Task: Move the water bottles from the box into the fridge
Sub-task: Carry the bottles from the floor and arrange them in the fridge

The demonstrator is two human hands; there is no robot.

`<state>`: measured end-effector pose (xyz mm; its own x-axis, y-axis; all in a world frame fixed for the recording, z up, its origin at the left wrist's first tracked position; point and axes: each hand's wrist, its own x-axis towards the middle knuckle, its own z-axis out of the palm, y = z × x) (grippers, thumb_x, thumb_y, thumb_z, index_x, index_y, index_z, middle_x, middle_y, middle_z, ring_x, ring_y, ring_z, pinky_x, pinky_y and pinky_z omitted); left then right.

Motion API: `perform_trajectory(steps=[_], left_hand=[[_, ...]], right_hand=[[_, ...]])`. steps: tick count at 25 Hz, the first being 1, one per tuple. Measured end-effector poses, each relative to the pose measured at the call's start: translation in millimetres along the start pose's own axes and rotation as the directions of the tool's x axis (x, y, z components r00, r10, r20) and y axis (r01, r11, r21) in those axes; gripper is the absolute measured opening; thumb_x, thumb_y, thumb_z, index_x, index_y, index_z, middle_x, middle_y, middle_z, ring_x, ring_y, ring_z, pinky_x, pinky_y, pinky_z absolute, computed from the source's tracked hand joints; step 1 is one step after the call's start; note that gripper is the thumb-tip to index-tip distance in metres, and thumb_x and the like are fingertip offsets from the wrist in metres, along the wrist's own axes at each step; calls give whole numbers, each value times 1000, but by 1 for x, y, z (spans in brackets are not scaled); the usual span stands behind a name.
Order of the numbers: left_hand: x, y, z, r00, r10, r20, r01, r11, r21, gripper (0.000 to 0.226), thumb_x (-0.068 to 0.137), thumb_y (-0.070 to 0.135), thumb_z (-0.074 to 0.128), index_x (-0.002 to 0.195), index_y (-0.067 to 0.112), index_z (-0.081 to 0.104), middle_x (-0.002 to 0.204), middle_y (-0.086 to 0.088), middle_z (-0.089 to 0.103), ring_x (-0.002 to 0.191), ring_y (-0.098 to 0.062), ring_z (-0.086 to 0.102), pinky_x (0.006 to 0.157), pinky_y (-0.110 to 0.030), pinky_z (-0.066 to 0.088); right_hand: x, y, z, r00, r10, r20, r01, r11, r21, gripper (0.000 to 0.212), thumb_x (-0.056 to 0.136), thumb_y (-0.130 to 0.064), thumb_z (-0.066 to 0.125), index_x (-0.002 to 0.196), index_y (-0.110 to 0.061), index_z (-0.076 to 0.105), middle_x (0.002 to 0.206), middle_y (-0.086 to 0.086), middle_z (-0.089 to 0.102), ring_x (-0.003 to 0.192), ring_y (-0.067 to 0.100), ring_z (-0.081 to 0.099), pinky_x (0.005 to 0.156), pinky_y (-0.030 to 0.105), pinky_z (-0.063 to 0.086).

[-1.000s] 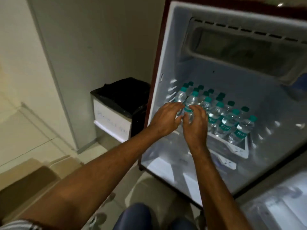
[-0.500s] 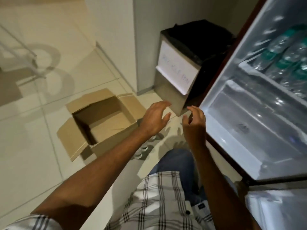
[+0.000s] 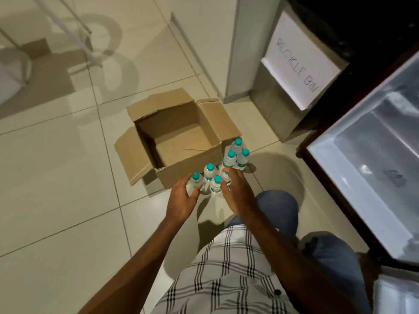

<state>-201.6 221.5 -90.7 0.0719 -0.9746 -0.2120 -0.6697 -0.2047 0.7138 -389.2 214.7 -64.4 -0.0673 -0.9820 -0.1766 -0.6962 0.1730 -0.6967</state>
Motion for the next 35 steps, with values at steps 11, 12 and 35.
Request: perform_trajectory(steps=[11,12,35], left_hand=[[30,-29,33,977,-210,41,213,974,-77,80,87,49,70,153,31,28,159,3,36,141,-24,41,107,-45,44],[34,-29,34,979,-200,44,203,976,-79,78,88,47,69,153,30,30,158,3,38,140,-24,42,107,-44,43],[56,-18,50,972,-218,89,234,928,-290,32,95,20,67,126,17,67,128,2,67,110,-9,60,94,-28,51]], right_hand=[[20,19,51,983,119,140,-92,978,-190,65,99,-30,62,155,-29,28,160,-3,34,146,20,38,105,37,47],[23,22,54,978,139,153,-108,975,-193,66,99,-30,62,155,-29,27,161,-3,34,146,20,38,107,38,47],[45,36,67,945,138,298,-137,990,-25,51,97,-25,66,145,-19,51,144,2,56,134,20,53,108,40,49]])
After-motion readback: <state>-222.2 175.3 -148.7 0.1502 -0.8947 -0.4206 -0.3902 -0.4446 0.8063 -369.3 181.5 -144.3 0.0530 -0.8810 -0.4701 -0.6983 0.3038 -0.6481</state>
